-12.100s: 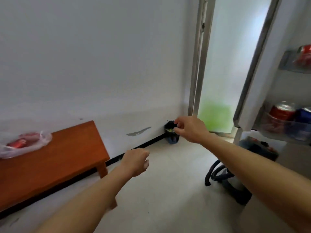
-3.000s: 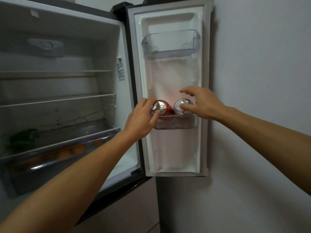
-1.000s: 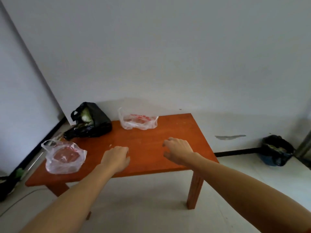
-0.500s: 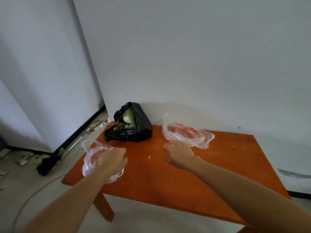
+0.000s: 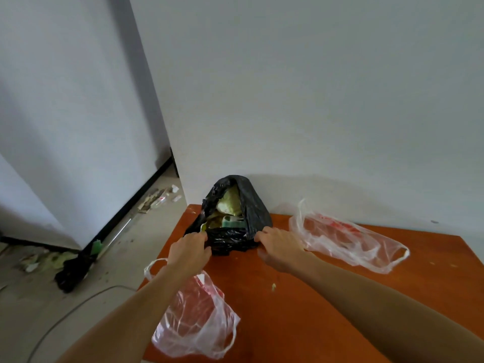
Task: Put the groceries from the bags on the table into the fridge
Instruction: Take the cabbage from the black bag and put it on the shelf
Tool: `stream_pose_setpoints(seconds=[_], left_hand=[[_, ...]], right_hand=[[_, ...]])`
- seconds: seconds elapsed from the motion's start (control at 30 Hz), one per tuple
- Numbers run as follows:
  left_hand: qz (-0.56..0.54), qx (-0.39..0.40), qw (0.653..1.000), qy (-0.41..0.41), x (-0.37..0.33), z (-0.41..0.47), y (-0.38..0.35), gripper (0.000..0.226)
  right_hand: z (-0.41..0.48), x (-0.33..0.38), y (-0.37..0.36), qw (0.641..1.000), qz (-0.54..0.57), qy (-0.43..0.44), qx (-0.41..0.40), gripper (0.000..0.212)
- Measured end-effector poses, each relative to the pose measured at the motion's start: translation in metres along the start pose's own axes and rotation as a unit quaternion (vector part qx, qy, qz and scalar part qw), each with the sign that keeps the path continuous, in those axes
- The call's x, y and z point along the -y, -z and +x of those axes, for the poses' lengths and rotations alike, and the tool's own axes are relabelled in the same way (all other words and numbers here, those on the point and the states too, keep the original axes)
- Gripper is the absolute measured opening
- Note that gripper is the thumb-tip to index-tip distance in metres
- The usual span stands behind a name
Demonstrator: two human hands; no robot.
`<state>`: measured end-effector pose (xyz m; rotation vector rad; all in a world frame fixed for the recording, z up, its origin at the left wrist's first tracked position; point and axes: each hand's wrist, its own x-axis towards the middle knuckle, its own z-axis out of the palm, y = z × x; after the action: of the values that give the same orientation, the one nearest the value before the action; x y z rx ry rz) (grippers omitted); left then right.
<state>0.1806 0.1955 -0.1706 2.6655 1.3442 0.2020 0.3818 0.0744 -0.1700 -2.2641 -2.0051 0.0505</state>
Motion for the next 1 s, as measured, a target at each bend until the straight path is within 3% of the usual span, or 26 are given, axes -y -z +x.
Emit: stream_pose_setpoints(seconds=[0.23,0.37,0.43,0.53,0.63,0.73,0.8,0.9,1.0], left_hand=[[0.001,0.012,0.999,0.032,0.012,0.084,-0.027,0.016],[-0.029,-0.016,0.995,0.091,0.018,0.13,-0.039,0.064],[-0.055,-0.009,0.992,0.113,0.021,0.15,-0.042,0.053],[-0.13,-0.014,0.979,0.159,0.026,0.189,-0.047,0.014],[-0.304,-0.06,0.926,0.216,0.036,0.237,-0.039,0.015],[-0.236,-0.098,0.953,0.161,0.039,0.277,-0.021,0.012],[-0.187,-0.104,0.973,0.083,0.04,0.299,-0.014,0.027],[-0.096,-0.03,0.993,-0.06,0.048,0.326,-0.017,0.059],[-0.014,0.018,0.987,-0.156,0.062,0.343,-0.033,0.081]], right_hand=[[0.096,-0.013,-0.027,0.998,0.019,0.065,-0.001,0.03],[0.148,-0.02,-0.043,0.995,0.02,0.101,-0.016,0.03],[0.169,-0.019,-0.051,0.993,0.02,0.118,-0.01,0.029],[0.196,-0.021,-0.06,0.991,0.004,0.137,0.002,0.025],[0.226,-0.033,-0.058,0.994,-0.011,0.109,-0.003,0.029],[0.25,-0.048,-0.056,0.997,-0.034,0.065,0.0,0.037],[0.261,-0.056,-0.056,0.998,-0.042,0.04,-0.007,0.04],[0.279,-0.064,-0.057,0.998,-0.053,0.022,-0.002,0.044],[0.298,-0.064,-0.065,0.998,-0.067,0.012,0.008,0.054]])
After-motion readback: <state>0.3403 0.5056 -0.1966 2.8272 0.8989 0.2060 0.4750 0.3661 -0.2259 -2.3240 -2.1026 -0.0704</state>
